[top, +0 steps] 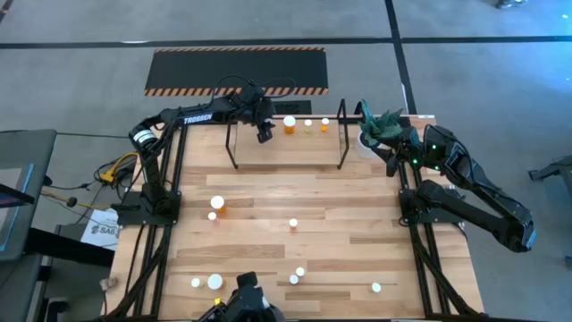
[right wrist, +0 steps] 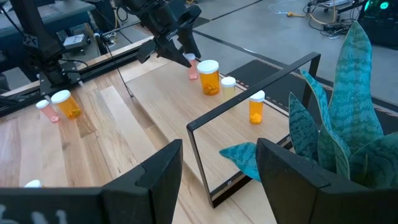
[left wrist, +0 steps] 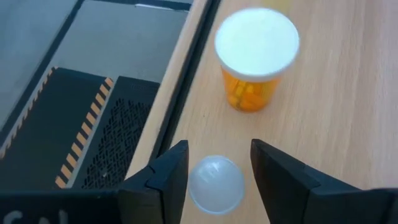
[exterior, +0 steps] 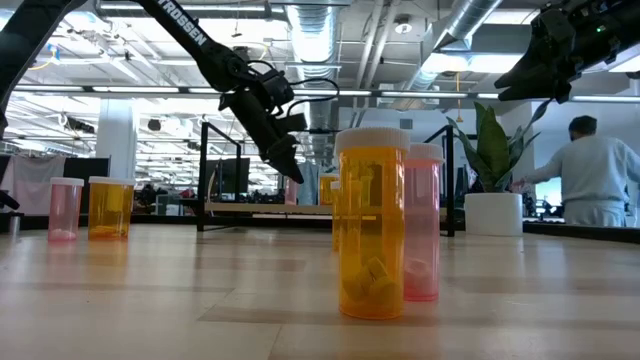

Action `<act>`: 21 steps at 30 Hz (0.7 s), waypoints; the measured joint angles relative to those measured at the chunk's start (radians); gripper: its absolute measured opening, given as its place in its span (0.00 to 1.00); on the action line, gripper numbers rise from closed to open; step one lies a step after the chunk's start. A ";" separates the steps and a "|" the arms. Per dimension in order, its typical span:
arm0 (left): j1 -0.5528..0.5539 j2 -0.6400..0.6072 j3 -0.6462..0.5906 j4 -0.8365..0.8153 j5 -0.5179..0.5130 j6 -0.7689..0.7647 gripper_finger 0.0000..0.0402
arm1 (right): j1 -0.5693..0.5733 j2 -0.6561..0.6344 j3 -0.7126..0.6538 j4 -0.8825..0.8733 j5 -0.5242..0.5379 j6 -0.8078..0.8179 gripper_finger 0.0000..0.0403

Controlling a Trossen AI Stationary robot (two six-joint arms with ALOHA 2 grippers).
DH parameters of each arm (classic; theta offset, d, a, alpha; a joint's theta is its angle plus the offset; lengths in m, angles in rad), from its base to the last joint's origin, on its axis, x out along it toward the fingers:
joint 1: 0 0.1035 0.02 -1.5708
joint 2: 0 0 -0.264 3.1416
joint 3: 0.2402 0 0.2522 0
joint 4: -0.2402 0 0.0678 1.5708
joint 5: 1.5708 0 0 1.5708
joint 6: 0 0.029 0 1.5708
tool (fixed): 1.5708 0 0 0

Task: Pick and place medicine bottles onto shelf by color
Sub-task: Put the top right small pink pill bottle on the shelf, then put the top pink pill bottle on the shelf aligned with the other pink pill bottle

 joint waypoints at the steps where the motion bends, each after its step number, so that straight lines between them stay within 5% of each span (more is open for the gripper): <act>1: 0.000 0.000 0.000 0.007 -0.006 -0.010 0.41 | 0.000 0.000 0.000 0.000 0.000 0.000 0.56; 21: 0.000 0.000 0.035 0.020 -0.006 -0.046 0.43 | 0.000 0.000 0.000 0.000 0.000 0.000 0.56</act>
